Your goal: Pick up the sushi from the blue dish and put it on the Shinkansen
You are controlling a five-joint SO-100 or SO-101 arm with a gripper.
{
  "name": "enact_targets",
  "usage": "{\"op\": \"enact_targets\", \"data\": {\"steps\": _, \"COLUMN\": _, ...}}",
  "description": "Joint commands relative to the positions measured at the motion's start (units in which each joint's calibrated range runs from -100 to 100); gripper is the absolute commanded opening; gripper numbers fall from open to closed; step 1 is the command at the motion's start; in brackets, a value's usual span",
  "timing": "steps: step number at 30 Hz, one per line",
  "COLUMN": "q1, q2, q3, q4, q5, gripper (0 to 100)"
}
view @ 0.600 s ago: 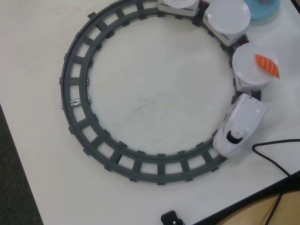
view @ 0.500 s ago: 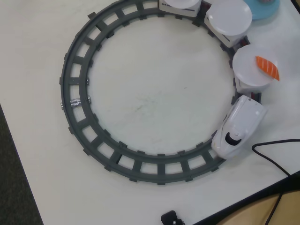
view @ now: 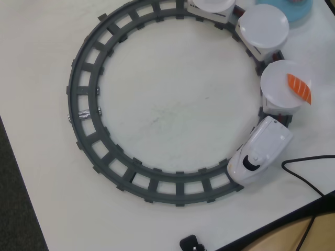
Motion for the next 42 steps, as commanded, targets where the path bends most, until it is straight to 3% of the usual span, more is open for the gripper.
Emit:
{"op": "enact_targets", "data": {"steps": 1, "q1": 0.02, "q2": -0.43, "q3": -0.26, "q4": -0.12, "q5": -0.23, "gripper": 2}}
{"op": "enact_targets", "data": {"steps": 12, "q1": 0.38, "q2": -0.43, "q3": -0.26, "q4": -0.12, "q5": -0.23, "gripper": 2}}
{"op": "enact_targets", "data": {"steps": 17, "q1": 8.56, "q2": -0.43, "q3": -0.26, "q4": 0.05, "q5": 0.50, "gripper": 2}}
{"op": "enact_targets", "data": {"steps": 20, "q1": 7.51, "q2": -0.43, "q3": -1.34, "q4": -2.18, "q5": 0.50, "gripper": 2}}
{"op": "enact_targets", "data": {"steps": 28, "q1": 7.07, "q2": 3.33, "q3": -21.18, "q4": 1.50, "q5": -0.18, "gripper": 12}}
{"op": "enact_targets", "data": {"steps": 33, "q1": 4.07, "q2": 19.78, "q3": -39.04, "q4": 1.84, "q5": -0.60, "gripper": 13}}
{"op": "enact_targets", "data": {"steps": 42, "q1": 3.90, "q2": 66.62, "q3": -79.70, "q4": 7.15, "q5": -6.16, "gripper": 13}}
